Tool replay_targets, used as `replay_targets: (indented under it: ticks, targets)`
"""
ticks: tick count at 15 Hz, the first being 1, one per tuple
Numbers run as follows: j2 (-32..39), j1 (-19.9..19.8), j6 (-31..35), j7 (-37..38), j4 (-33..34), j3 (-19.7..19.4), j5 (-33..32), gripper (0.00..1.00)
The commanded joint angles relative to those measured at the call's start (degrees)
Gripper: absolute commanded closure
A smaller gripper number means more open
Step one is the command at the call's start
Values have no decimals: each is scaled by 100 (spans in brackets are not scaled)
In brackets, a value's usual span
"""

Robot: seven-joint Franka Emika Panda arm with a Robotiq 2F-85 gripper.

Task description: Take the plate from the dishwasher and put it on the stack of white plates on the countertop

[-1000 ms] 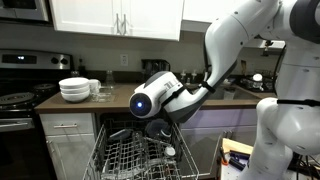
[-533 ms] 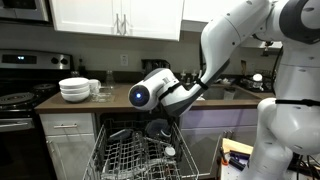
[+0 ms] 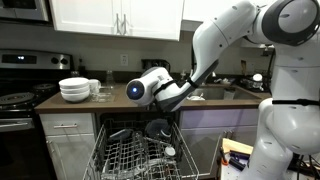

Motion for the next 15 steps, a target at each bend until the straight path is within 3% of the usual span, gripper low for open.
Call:
replay_targets:
  ticks: [1, 6, 7, 15]
  targets:
    - [150, -143, 254, -390, 278, -41, -152, 99]
    - [201, -163, 410, -296, 227, -80, 4, 99]
    - [216, -172, 410, -295, 230, -88, 15, 94]
    - [418, -238, 479, -389, 350, -150, -31, 99]
